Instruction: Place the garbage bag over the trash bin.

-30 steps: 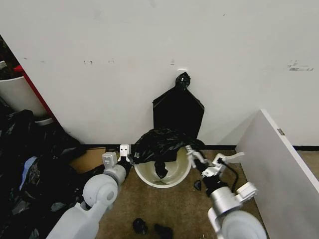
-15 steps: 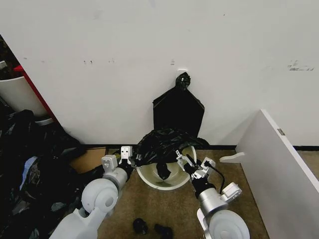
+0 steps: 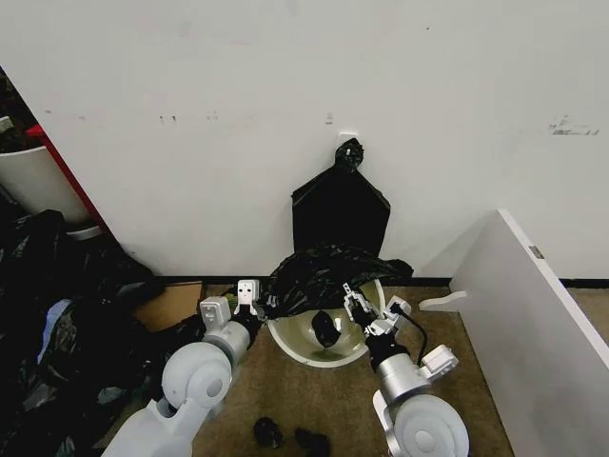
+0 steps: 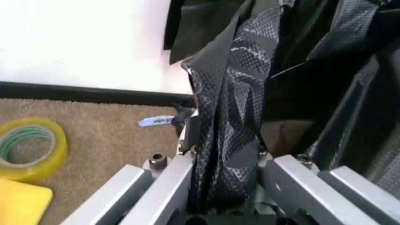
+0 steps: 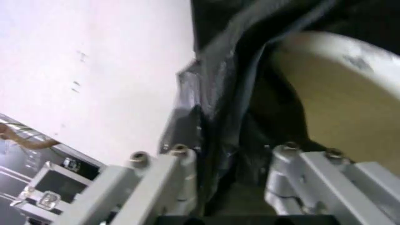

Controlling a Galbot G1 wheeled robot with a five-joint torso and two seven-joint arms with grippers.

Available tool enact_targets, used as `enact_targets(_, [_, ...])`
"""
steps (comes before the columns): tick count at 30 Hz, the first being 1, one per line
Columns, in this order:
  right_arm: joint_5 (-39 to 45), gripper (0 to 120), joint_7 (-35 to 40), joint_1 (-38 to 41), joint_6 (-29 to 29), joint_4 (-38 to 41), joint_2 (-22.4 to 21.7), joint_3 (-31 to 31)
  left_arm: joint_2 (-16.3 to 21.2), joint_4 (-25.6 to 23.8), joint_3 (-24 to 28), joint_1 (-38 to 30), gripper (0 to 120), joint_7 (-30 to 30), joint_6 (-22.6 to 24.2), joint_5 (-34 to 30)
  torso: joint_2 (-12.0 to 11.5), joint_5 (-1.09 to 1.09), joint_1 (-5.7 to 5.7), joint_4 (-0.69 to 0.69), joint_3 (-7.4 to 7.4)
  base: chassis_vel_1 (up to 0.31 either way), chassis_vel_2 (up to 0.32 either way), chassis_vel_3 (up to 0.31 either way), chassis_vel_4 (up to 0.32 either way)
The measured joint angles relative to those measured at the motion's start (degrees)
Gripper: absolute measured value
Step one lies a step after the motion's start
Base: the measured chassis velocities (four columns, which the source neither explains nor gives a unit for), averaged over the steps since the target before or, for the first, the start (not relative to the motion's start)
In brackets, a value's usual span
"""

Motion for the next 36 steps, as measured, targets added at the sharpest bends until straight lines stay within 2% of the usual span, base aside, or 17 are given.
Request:
enact_targets(2, [-0.1,8,-0.62,-0.63,0.69,0.21,-0.12,0.0,-0.11,0.53,-0.01,-0.31,1,-0.3,-0.17,0.0,0.0,0.0,0.0,0.0,0.0,0.0,0.0,0.0,0.0])
enact_targets(6, [-0.16,0,-0.78,-1.14,1.04,0.25,-0.32,0.0,-0.18,0.94,-0.02,-0.55,1,-0.45,-0.24,-0.07,0.0,0.0,0.0,0.0,0.0,0.0,0.0,0.0,0.0])
enact_targets(15, [0.11,0,-0.13,-2.11,1.75,1.33,-1.65,-0.13,0.03,2.03,0.09,-2.3,1,-0.81,-0.91,-1.09,0.0,0.0,0.01,0.0,0.0,0.0,0.0,0.0,0.0])
enact_targets(22, [-0.1,0,7.61,-7.09,1.89,8.36,-1.52,-3.12,-2.33,3.22,-0.55,-2.31,1,-1.13,-3.08,-1.18,0.0,0.0,0.01,0.0,0.0,0.0,0.0,0.0,0.0])
enact_targets(28, [-2.14,0,14.58,-10.97,0.81,11.07,-2.28,-7.08,-3.82,4.3,-1.18,-3.24,1,-1.76,-5.94,-1.71,0.0,0.0,0.0,0.0,0.0,0.0,0.0,0.0,0.0])
enact_targets(36, [-4.28,0,16.8,-13.53,0.23,10.9,-2.96,-9.96,-5.21,4.59,-3.09,-3.52,1,-1.64,-7.29,-4.0,0.0,-0.01,0.0,0.0,0.0,0.0,0.0,0.0,0.0])
